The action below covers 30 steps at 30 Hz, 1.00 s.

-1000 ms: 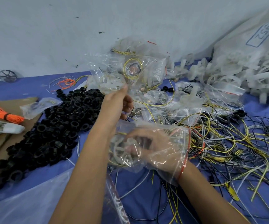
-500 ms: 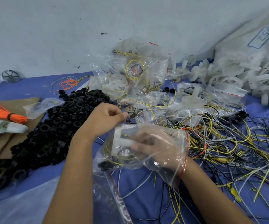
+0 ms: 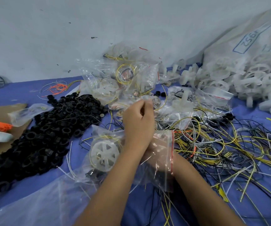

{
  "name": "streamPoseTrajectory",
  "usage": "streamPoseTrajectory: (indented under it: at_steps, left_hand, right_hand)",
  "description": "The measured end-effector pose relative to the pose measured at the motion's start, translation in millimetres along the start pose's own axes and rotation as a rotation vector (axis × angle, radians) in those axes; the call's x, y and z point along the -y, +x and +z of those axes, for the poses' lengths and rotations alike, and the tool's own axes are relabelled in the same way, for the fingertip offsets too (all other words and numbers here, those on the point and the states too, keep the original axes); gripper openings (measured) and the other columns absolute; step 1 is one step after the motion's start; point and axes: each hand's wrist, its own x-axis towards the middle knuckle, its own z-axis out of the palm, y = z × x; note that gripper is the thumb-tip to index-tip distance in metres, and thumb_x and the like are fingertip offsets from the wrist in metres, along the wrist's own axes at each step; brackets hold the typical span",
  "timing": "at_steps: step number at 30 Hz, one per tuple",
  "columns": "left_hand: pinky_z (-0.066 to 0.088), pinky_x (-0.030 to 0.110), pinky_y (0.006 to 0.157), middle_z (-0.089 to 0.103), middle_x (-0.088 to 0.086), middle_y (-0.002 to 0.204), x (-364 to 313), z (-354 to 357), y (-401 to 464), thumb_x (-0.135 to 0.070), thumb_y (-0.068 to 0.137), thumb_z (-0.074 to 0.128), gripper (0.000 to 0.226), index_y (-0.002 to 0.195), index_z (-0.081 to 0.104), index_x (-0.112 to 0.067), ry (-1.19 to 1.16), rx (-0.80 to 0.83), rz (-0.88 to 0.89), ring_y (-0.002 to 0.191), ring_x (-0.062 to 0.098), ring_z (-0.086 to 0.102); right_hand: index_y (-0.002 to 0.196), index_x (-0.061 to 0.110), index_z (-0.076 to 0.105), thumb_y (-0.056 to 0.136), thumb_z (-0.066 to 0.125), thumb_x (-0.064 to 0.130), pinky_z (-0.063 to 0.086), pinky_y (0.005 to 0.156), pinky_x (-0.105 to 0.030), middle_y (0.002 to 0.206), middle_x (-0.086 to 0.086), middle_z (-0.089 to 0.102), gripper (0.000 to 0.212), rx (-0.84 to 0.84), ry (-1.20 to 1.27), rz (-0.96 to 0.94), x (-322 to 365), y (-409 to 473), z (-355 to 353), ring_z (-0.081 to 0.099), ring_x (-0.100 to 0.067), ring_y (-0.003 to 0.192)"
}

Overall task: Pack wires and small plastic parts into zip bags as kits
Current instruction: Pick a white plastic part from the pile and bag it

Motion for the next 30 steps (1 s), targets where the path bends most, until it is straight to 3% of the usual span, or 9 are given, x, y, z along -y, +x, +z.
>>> streamPoseTrajectory:
  at_steps: [2,4,8,11,14,17,21,26,30]
  left_hand:
    - [0.04,0.031,0.062,0.054,0.0,0.054,13.4,-2.4,3.4,-0.022,0.105,0.053,0.047,0.061,0.057,-0.007,-0.028,-0.08,-0.063,0.054,0.012,0.049]
    - [0.039,0.031,0.062,0.054,-0.003,0.054,26.9,-5.8,7.2,-0.022,0.104,0.053,0.047,0.06,0.058,-0.009,-0.044,-0.118,-0.154,0.052,0.007,0.047]
    - [0.034,0.026,0.054,0.054,0.004,0.055,51.4,-13.9,8.2,-0.026,0.105,0.051,0.047,0.065,0.059,-0.002,0.077,-0.105,-0.186,0.05,0.01,0.043]
    - [0.03,0.032,0.054,0.049,0.005,0.054,53.3,-16.1,7.7,-0.024,0.104,0.051,0.045,0.065,0.054,-0.002,0.121,-0.156,-0.157,0.051,0.012,0.037]
    - [0.023,0.029,0.048,0.038,-0.006,0.05,36.2,-13.2,7.6,-0.026,0.101,0.052,0.047,0.057,0.038,-0.016,0.181,-0.155,-0.059,0.048,0.011,0.033]
    - [0.024,0.032,0.048,0.039,-0.007,0.051,15.6,-9.7,8.8,-0.047,0.098,0.053,0.051,0.057,0.037,-0.02,0.36,0.022,-0.039,0.047,0.009,0.034]
    - [0.032,0.033,0.056,0.054,-0.004,0.071,-1.4,-4.7,7.5,-0.081,0.08,0.05,0.06,0.072,0.048,-0.021,0.664,0.311,-0.089,0.069,0.019,0.054]
    - [0.03,0.029,0.051,0.056,-0.003,0.076,-5.7,-4.9,5.3,-0.059,0.075,0.07,0.044,0.077,0.049,-0.021,0.772,0.559,-0.085,0.068,0.013,0.05]
    - [0.058,0.035,0.058,0.07,0.006,0.065,-0.6,-11.9,13.8,-0.023,0.084,0.066,0.02,0.069,0.056,-0.015,0.625,0.616,-0.174,0.06,0.022,0.069]
  right_hand:
    - [0.092,0.003,0.07,0.087,0.053,-0.017,0.061,0.065,-0.032,0.096,-0.018,0.074,0.027,-0.004,0.132,-0.051,17.0,4.2,-8.7,0.072,-0.029,0.092]
    - [0.084,0.011,0.079,0.075,0.06,-0.017,0.06,0.067,-0.035,0.081,-0.003,0.078,0.035,-0.123,0.008,-0.206,20.4,4.6,-20.9,0.075,-0.018,0.077]
    - [0.067,0.021,0.072,0.073,0.048,-0.003,0.051,0.059,-0.03,0.063,0.004,0.07,0.034,-0.712,-0.09,-0.307,24.1,11.3,-42.0,0.066,-0.013,0.061]
    - [0.092,0.02,0.072,0.081,0.055,0.002,0.049,0.07,-0.032,0.094,0.001,0.07,0.027,-0.932,-0.541,-0.33,28.8,23.6,-60.7,0.064,-0.021,0.087]
    - [0.125,0.02,0.063,0.085,0.058,-0.002,0.052,0.08,-0.04,0.135,-0.012,0.047,0.046,-0.951,-0.774,-0.268,30.0,40.9,-79.1,0.05,-0.032,0.119]
    - [0.149,0.027,0.042,0.088,0.057,-0.005,0.048,0.095,-0.045,0.157,-0.015,0.021,0.07,-0.85,-0.845,-0.083,28.6,57.4,-95.9,0.034,-0.039,0.137]
    - [0.145,0.014,0.049,0.095,0.052,-0.003,0.049,0.095,-0.045,0.145,-0.017,0.04,0.053,-0.644,-0.886,-0.048,19.7,69.0,-108.6,0.05,-0.039,0.123]
    - [0.121,0.01,0.068,0.097,0.056,0.004,0.045,0.078,-0.029,0.117,-0.013,0.061,0.028,-0.861,-0.692,-0.294,25.3,49.6,-102.8,0.063,-0.032,0.096]
    - [0.103,0.009,0.071,0.094,0.068,0.01,0.059,0.062,-0.027,0.086,-0.006,0.069,0.009,-0.902,0.07,-0.419,37.0,20.7,-76.4,0.071,-0.018,0.067]
